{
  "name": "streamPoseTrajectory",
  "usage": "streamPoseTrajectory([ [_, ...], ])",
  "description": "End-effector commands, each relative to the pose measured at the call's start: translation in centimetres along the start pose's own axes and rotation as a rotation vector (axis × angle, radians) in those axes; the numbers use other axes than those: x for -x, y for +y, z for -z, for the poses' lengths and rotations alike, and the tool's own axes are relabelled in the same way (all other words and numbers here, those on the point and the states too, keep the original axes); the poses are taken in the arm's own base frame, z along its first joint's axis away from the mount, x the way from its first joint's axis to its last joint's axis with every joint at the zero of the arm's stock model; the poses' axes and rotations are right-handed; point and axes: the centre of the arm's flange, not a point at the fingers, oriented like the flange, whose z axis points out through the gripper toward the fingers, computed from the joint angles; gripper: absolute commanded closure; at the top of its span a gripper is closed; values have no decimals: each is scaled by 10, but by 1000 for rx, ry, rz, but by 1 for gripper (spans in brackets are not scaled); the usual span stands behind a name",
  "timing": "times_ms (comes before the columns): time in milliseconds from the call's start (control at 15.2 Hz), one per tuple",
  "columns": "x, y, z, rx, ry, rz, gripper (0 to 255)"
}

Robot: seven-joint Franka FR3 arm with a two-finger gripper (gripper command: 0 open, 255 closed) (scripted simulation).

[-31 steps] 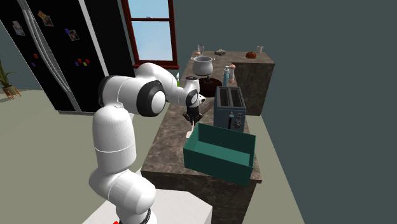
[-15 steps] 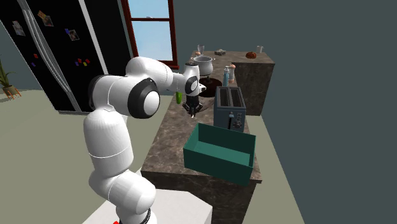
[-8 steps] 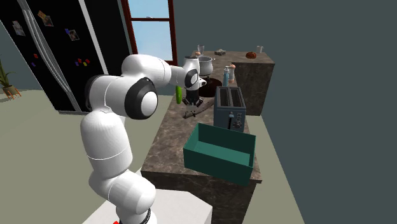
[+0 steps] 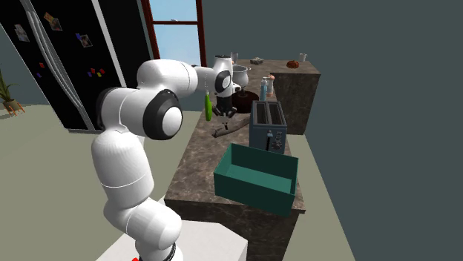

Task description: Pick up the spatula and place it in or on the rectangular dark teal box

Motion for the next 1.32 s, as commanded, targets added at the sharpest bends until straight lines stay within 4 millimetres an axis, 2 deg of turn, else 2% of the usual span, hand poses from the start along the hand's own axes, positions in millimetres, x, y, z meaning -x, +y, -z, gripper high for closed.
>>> streamPoseTrajectory([
  [0,-1,0,11,0,0,0,255],
  [594,-4,0,58,0,0,0,255],
  [660,-4,0,58,0,0,0,255],
  [1254,96,64,70,0,0,0,255],
])
